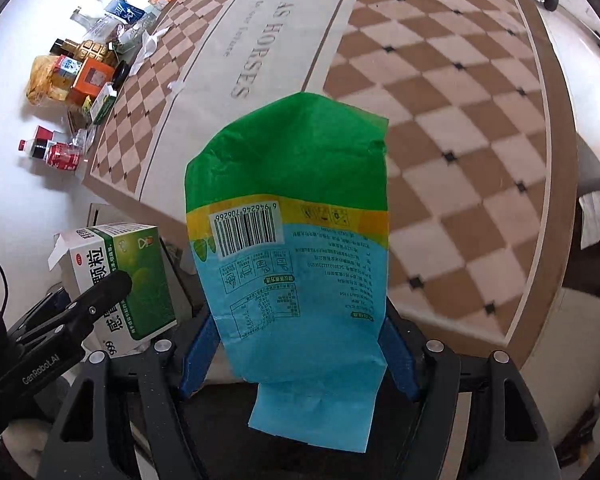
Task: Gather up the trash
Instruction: 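Carry the white box and snack bag over the bin and open both tools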
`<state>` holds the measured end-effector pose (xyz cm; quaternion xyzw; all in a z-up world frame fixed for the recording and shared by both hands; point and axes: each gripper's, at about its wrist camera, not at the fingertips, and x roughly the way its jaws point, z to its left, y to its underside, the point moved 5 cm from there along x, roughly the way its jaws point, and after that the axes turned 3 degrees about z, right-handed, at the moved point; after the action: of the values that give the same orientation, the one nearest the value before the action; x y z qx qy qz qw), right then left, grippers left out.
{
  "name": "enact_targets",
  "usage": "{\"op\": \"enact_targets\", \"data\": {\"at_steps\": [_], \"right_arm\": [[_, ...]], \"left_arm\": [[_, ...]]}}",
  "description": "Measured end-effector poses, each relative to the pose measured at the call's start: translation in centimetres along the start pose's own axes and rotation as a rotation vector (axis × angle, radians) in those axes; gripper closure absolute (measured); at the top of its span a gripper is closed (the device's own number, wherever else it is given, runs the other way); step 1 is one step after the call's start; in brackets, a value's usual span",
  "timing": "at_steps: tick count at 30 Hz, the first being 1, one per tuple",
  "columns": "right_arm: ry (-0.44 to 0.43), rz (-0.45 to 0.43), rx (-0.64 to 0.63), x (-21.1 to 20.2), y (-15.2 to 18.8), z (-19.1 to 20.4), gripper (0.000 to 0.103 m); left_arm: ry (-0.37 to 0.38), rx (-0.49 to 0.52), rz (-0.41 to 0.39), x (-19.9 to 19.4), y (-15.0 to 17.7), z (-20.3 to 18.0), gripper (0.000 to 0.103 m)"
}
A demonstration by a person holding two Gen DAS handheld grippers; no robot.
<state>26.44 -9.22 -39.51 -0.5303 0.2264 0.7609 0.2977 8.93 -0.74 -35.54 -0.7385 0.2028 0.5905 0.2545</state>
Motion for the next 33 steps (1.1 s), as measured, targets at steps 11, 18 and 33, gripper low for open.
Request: {"op": "enact_targets", "data": {"at_steps": [11,18,33], "right_arm": [[0.066,0.219,0.024,12.4,15.9,-1.3,0.030],[0.117,0.214,0.109,25.7,16.9,-6.9,0.030],[0.104,0.236,0.175,47.8,11.4,-17.2,0.024]], "left_arm": [[-0.002,-0.022,0.223,12.8,8.1,2.3,0.029],[0.045,-0.050,0.312,26.4,7.4,2.3,0.029],[0.050,0.010,0.410,45.0,5.1,1.3,0.013]]}}
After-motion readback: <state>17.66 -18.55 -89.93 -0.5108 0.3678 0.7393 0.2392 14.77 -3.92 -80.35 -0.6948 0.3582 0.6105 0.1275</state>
